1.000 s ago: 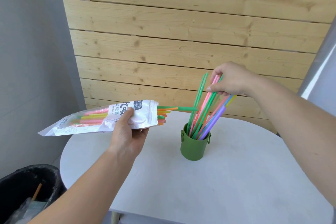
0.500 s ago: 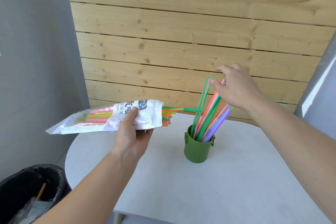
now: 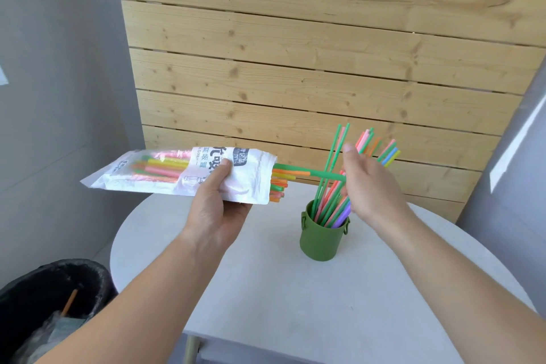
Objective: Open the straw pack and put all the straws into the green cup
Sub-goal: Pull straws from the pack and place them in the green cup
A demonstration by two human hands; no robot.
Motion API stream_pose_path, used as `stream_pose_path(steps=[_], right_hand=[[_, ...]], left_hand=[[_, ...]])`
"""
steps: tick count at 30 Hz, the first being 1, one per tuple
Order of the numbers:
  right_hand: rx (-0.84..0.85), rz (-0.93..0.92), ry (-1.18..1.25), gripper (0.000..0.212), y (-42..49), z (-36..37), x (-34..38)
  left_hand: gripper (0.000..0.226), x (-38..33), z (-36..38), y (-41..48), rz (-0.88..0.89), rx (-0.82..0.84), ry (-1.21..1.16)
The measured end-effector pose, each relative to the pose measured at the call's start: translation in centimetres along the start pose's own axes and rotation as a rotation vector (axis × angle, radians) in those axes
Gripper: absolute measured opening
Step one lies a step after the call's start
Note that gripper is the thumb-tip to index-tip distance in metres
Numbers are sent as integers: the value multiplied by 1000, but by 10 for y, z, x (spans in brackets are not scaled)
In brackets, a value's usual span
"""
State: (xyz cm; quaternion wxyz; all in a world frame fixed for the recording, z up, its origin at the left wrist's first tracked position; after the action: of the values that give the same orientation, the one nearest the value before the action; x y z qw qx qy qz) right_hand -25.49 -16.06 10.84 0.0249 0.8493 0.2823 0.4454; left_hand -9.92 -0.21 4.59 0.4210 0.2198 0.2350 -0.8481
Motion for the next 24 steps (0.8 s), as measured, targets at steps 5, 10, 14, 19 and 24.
stream_pose_path(steps=[5,10,14,19,24], right_hand=[[212,613,677,61,-24,41,-23],[236,722,905,32,-37,56,-28],[212,716,943,25,-42,62,-29],[200,595,955,12,-37,64,-30],[180,607,951,8,-30,55,-39]], left_hand=[[41,0,6,-4,17,65,166],[24,-1,12,-8,106,98,304],[21,13,16,-14,104,94,396],[30,23,12,-12,33,20,355],[35,18,2,-3,-11,-39,227]])
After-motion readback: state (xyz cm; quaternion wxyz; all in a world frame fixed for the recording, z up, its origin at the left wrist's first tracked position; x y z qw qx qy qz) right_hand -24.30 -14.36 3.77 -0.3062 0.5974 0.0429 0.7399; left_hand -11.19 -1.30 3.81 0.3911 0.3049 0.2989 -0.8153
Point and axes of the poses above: each hand's wrist, its own y-axis towards the middle knuckle, its own z-axis out of the palm, x = y × z, the point moved 4 cm from there along y, towards the middle knuckle, and after that the axes turned 7 degrees about -x, right-handed, at the moved point
